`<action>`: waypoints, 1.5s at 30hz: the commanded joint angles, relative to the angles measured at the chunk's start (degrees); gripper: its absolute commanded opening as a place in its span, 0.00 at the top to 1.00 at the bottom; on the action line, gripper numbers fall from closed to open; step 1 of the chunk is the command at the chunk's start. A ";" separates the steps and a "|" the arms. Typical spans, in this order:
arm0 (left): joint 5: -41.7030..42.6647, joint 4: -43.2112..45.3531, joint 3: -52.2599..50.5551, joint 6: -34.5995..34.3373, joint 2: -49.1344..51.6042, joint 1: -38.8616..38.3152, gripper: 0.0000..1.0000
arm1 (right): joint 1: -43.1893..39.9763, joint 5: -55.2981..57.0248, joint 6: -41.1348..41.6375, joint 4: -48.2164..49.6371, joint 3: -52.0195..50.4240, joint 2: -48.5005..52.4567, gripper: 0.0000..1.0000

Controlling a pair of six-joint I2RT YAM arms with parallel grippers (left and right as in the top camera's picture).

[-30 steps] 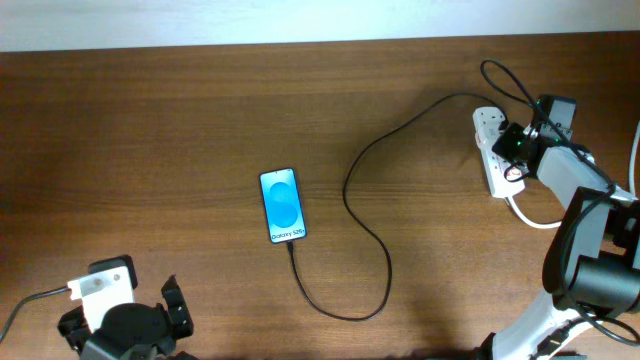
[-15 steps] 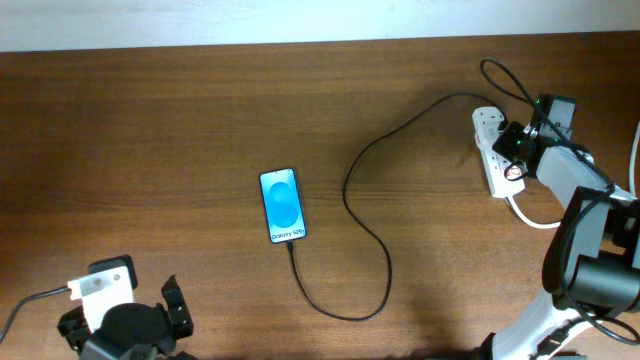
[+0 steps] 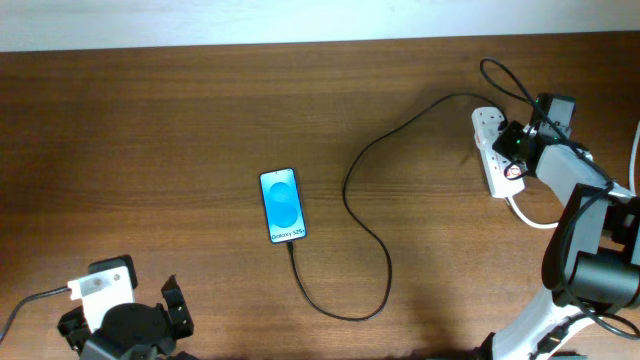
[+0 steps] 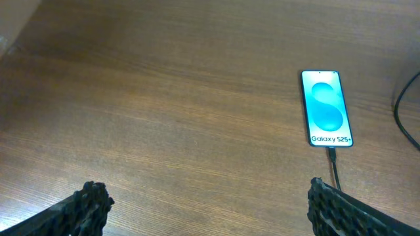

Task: Plug charger to phone and switch on socket
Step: 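Press down the orange switch beside the charger with the right gripper, then lift the right gripper up and away from the power strip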

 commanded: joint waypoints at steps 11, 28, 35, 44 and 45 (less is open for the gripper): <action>-0.76 0.09 0.02 -0.76 -0.26 -0.24 0.01 | 2.29 -4.50 -0.61 -3.65 -0.74 1.60 0.96; -0.76 0.09 0.02 -0.76 -0.26 -0.24 0.01 | 1.92 14.58 2.40 -11.47 2.36 -2.56 0.96; -0.76 0.09 0.02 -0.76 -0.26 -0.24 0.01 | 1.55 10.05 2.40 -18.36 3.65 -34.12 0.96; -0.79 0.09 0.02 -0.76 -0.26 -0.24 0.01 | 5.14 6.08 2.38 -37.33 3.65 -77.94 0.00; -0.76 0.09 0.02 -0.76 -0.26 -0.24 0.01 | 5.16 6.05 2.38 -37.83 3.65 -81.07 0.02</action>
